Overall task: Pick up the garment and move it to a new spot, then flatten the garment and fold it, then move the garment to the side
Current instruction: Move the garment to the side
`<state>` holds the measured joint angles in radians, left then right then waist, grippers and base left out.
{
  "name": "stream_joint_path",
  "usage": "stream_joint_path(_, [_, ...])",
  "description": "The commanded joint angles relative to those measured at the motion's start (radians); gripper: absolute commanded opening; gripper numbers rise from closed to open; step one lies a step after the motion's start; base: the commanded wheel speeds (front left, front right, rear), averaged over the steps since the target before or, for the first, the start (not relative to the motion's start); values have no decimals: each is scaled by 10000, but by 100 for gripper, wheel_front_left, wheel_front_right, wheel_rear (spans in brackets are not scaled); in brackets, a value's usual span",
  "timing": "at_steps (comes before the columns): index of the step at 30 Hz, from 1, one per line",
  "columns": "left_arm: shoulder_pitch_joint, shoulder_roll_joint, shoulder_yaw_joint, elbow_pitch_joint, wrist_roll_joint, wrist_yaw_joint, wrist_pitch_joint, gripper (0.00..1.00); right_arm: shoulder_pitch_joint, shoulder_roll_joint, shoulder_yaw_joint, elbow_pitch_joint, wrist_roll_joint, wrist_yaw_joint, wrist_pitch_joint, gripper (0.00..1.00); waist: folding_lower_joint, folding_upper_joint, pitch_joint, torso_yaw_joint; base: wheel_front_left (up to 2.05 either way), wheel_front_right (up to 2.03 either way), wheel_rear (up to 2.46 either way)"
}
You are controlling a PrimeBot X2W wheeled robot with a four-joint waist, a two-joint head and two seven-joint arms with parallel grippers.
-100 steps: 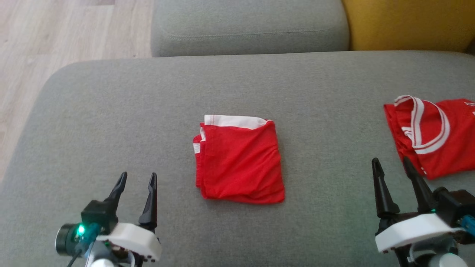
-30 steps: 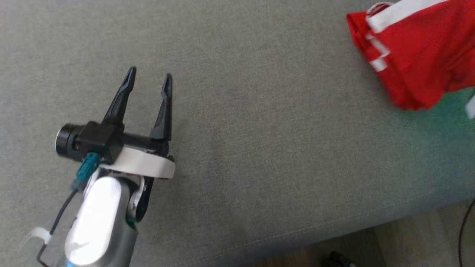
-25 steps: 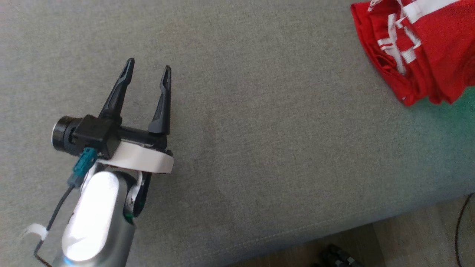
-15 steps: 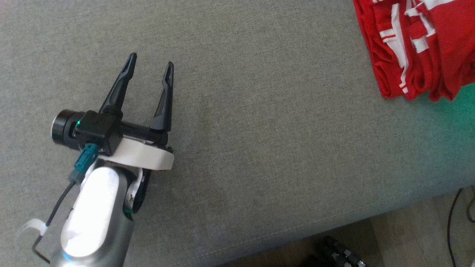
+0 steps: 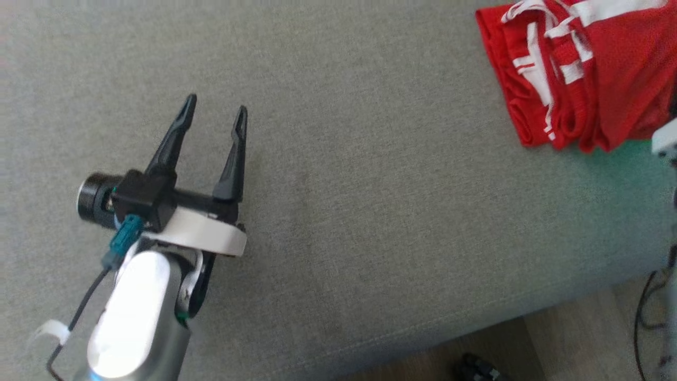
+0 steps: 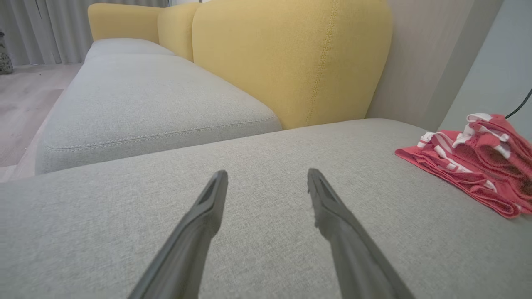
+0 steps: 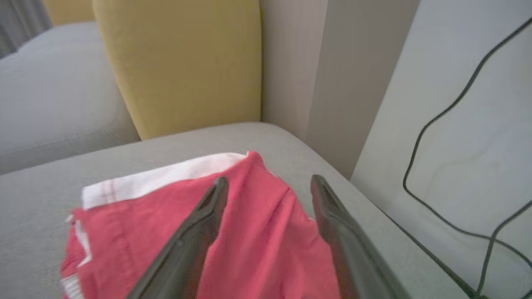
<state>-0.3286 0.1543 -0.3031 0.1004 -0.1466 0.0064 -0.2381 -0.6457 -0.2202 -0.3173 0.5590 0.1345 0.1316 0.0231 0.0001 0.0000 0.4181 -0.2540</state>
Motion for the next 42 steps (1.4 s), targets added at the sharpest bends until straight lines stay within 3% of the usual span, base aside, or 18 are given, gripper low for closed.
stream_joint_path(1, [50,150,349,-278,-117,53,-21,100,407,22,254,-687,-101,-9,-170,100,-1,0,-329,59,0,0,0])
stream_joint_path(9, [699,122,566,-192,-381,347,-81,100,2563,1088,1234,-3997,-250,-9,-437,100,-1,0,-1294,558,0,0,0])
stream_joint_path(15, [1216,140,863,-168,-608,618,-123,100,3821,1496,2566,-5414,-270,-9,-476,100,-1,0,-1892,1250,0,0,0])
stream_joint_path(26, [2213,192,1233,-113,-883,1019,-167,100,4898,1691,3397,-5637,-136,-9,-521,100,-1,0,-2776,2440,0,0,0])
stream_joint_path(42, [3169,319,962,19,-1022,991,43,100,6599,1699,3347,-6096,-20,-9,-221,100,-1,0,-3908,2667,0,0,0])
